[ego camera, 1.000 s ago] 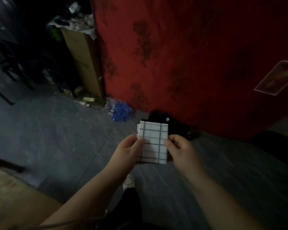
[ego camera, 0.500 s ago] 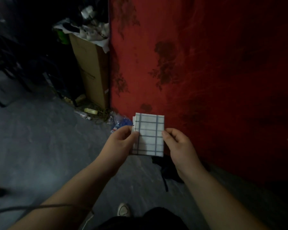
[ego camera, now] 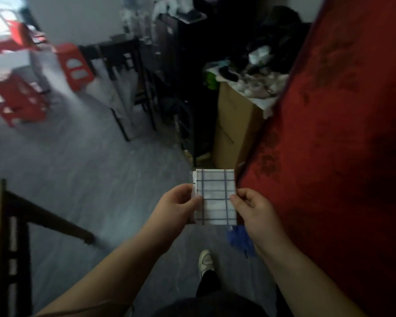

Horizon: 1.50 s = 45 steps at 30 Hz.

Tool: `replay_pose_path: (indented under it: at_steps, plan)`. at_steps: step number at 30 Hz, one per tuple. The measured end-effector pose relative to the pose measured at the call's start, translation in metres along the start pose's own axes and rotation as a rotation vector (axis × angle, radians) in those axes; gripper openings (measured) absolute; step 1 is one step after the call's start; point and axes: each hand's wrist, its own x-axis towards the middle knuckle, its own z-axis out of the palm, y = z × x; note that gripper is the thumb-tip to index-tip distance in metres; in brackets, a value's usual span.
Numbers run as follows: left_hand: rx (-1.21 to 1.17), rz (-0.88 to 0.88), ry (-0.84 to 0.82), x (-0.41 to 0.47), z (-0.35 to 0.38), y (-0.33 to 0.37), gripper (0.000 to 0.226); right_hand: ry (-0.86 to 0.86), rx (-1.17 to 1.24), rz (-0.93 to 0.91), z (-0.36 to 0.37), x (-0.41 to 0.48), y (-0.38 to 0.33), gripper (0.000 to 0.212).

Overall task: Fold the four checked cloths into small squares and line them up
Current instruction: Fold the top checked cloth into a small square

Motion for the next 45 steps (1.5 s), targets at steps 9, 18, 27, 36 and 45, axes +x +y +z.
replay_pose_path:
  at_steps: [9,18,27,36,45]
  plan:
    - [-0.142,-0.035,0.492,0.097,-0.119,0.061,0.014,-0.534,-0.107,-0.049,0.15,0.179,-0.089,0.006]
    - [-0.244,-0.007,0.795,0.163,-0.248,0.07,0.013,-0.735,-0.237,-0.069,0.317,0.268,-0.114,0.01]
    - [-0.277,-0.003,0.815,0.264,-0.446,0.093,0.013,-0.794,-0.323,-0.059,0.518,0.371,-0.161,0.011]
    - [-0.369,0.01,0.951,0.36,-0.6,0.12,0.012,-0.886,-0.361,-0.018,0.681,0.46,-0.198,0.012]
    - [-0.447,0.013,1.346,0.434,-0.743,0.126,0.013,-1.267,-0.501,-0.038,0.893,0.555,-0.217,0.01]
